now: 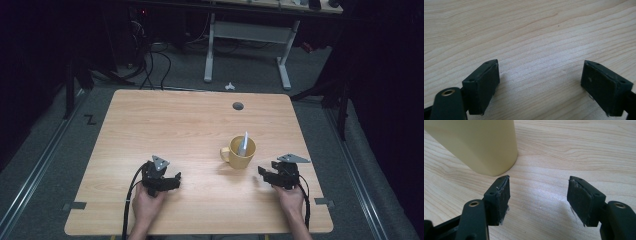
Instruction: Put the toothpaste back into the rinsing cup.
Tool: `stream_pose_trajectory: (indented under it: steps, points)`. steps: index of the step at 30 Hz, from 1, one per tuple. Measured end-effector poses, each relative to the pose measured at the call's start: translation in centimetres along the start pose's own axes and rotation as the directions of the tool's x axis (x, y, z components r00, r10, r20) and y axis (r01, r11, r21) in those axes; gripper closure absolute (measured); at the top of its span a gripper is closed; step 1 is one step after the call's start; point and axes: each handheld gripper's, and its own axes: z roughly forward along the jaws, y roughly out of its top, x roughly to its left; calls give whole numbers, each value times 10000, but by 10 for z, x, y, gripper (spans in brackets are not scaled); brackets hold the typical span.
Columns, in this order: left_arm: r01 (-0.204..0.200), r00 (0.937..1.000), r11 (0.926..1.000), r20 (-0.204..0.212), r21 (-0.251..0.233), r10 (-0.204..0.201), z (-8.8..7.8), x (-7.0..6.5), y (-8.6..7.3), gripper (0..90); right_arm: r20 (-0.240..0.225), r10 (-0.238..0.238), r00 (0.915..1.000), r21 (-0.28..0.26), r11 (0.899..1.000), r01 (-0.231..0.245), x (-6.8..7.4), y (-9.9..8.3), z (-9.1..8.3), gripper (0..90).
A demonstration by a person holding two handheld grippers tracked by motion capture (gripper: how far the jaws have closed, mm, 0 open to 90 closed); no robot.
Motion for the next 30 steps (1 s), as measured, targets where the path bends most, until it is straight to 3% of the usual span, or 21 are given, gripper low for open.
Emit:
stream_pose_trajectory:
  steps: [12, 30]
  points:
    - [1, 10000, 10000, 1, -6, -1, 0, 0, 0, 156, 22, 202, 9998, 152, 9997, -202, -4, -11, 7, 356]
    - [0, 10000, 10000, -3, -3, 0, 0, 0, 0, 156, 451, -364, 9983, 78, 9993, 361, 0, -12, 9, 359]
